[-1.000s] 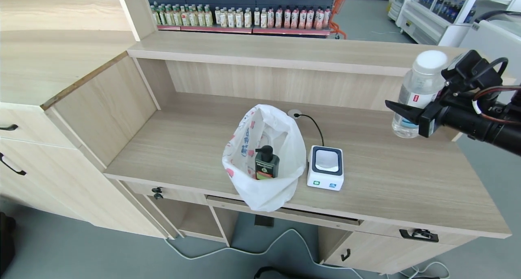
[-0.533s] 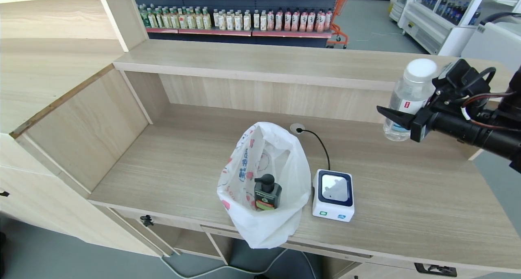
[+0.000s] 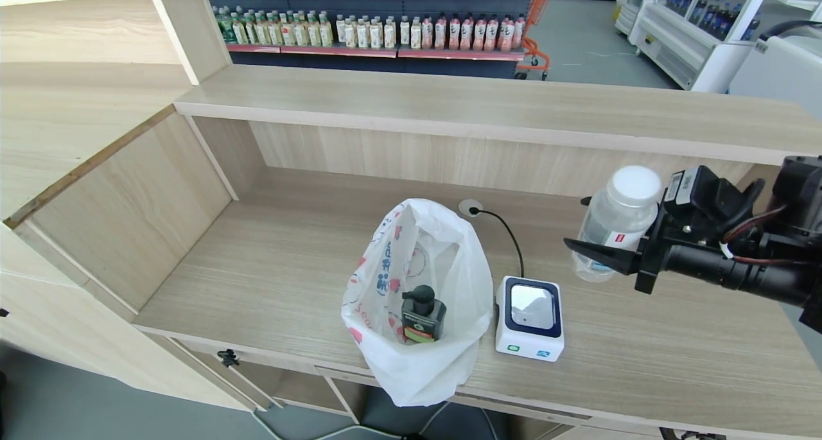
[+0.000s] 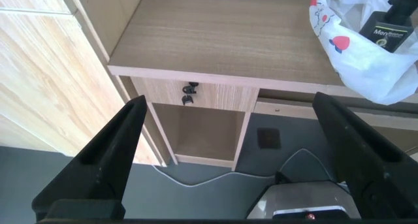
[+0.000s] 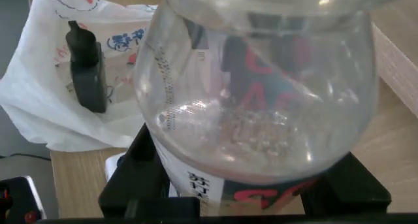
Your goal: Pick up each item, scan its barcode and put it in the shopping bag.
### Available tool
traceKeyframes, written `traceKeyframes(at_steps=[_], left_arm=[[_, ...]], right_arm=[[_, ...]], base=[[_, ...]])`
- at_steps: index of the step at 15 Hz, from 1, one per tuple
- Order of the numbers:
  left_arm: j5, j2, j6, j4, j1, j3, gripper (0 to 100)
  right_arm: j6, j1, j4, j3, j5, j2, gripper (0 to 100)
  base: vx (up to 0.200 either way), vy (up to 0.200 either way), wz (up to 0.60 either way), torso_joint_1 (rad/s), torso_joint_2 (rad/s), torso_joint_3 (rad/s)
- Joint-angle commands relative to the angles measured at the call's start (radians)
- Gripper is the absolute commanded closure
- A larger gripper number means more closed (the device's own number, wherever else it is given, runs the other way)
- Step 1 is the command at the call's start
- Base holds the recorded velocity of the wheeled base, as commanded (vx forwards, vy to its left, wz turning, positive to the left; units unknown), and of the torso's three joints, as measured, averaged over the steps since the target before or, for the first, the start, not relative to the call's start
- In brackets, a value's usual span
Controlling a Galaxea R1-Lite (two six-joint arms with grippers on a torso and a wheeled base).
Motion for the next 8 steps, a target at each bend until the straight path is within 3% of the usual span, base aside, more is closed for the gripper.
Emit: traceKeyframes(at_steps=[1, 8], left_arm=[[-0.001, -0.002, 0.000, 0.000, 0.000, 0.000, 0], [0.001, -0.002, 0.000, 0.000, 0.000, 0.000, 0]], right_arm=[[-0.070, 0.002, -0.002, 0.020, 0.025, 0.011, 100], [-0.392, 0.010, -0.002, 0.062, 0.084, 0.068, 100]], base=[[0.000, 0.000, 0.00, 0.000, 0.00, 0.000], [0.000, 0.000, 0.00, 0.000, 0.00, 0.000]])
